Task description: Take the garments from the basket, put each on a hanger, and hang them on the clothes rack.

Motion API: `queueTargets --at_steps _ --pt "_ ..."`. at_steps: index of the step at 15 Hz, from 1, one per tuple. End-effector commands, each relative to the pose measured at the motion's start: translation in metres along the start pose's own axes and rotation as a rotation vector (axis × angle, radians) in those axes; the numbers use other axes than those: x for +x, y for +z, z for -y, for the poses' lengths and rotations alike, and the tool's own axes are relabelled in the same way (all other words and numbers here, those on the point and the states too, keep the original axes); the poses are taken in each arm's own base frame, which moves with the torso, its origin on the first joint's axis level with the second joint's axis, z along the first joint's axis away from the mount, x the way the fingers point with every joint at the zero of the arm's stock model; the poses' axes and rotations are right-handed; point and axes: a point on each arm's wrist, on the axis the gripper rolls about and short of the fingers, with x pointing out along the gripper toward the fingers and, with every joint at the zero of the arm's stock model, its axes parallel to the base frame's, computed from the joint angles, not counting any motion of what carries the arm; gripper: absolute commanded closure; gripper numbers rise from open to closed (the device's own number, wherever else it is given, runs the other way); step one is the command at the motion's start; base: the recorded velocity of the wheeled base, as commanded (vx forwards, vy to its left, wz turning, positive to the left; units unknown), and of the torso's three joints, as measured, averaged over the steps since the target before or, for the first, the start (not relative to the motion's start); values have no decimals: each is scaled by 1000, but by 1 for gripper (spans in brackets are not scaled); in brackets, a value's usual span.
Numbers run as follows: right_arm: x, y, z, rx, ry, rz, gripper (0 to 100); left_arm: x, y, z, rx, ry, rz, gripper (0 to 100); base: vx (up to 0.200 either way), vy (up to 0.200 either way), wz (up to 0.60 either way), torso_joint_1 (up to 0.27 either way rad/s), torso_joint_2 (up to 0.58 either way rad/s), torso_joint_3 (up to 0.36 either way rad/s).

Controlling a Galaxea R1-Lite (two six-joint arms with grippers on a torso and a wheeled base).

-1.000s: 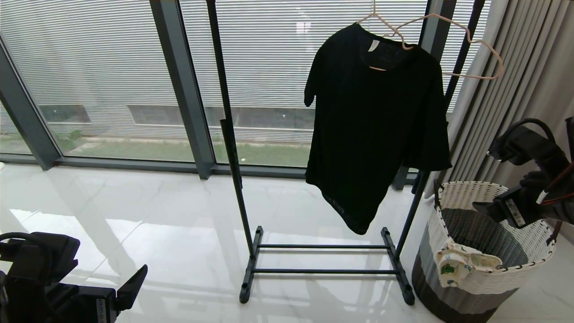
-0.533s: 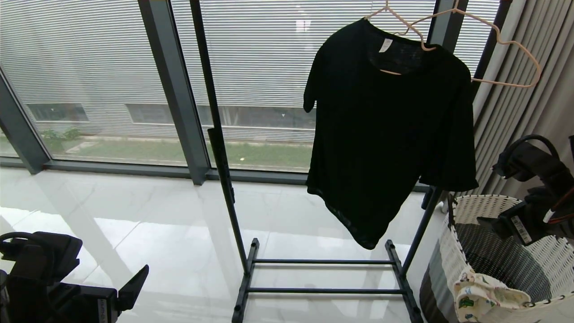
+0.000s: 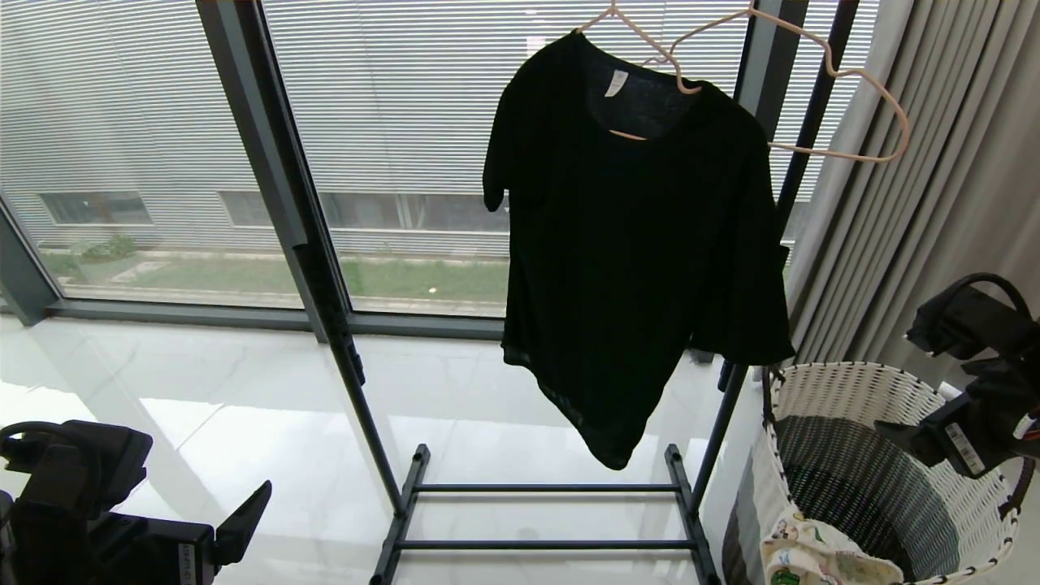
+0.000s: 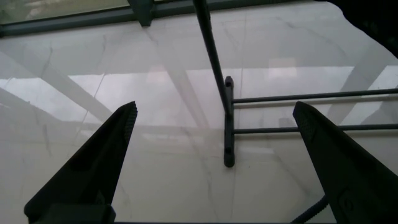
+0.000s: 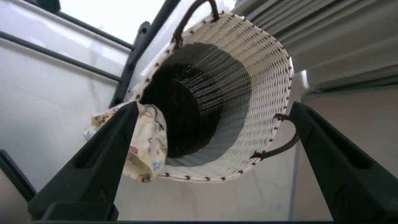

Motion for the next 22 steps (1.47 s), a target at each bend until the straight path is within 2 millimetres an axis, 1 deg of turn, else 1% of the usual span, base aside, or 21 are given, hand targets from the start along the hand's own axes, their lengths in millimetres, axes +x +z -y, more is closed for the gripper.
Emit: queueTargets --at_steps 1,3,4,5,6,7,9,12,13,16,20,22 --pt "-4 -14 -5 -31 41 -14 0 0 0 0 -1 0 1 0 0 -200 0 2 2 -2" --pt "-2 -28 -11 -62 85 -44 0 0 0 0 -1 0 1 0 0 0 0 0 0 0" --pt "3 -45 -20 -110 143 -95 0 0 0 0 -2 0 2 0 0 0 0 0 0 0" --pt "9 -54 -26 -130 178 -139 0 0 0 0 -2 0 2 0 0 0 0 0 0 0" --pt "12 -60 -29 -137 197 -168 0 0 1 0 -3 0 5 0 0 0 0 0 0 0" --pt "19 -70 -36 -150 240 -216 0 -1 2 -1 -6 1 13 0 0 0 0 0 0 0" --pt "33 -80 -45 -163 280 -277 0 -2 1 -1 -7 0 17 0 0 0 0 0 0 0" --pt "64 -96 -55 -153 283 -330 0 -4 1 0 -3 -11 27 0 0 0 0 0 0 0" --pt "74 -99 -56 -141 273 -341 0 -4 1 0 -3 -11 27 0 0 0 0 0 0 0" --pt "91 -103 -53 -116 251 -367 0 -6 0 1 2 -22 32 0 0 0 0 0 0 0" --pt "98 -111 -45 -77 219 -413 0 -6 -3 1 26 -25 19 0 0 0 0 0 0 0" --pt "103 -111 -45 -73 214 -401 0 -6 -3 2 28 -25 18 0 0 0 0 0 0 0"
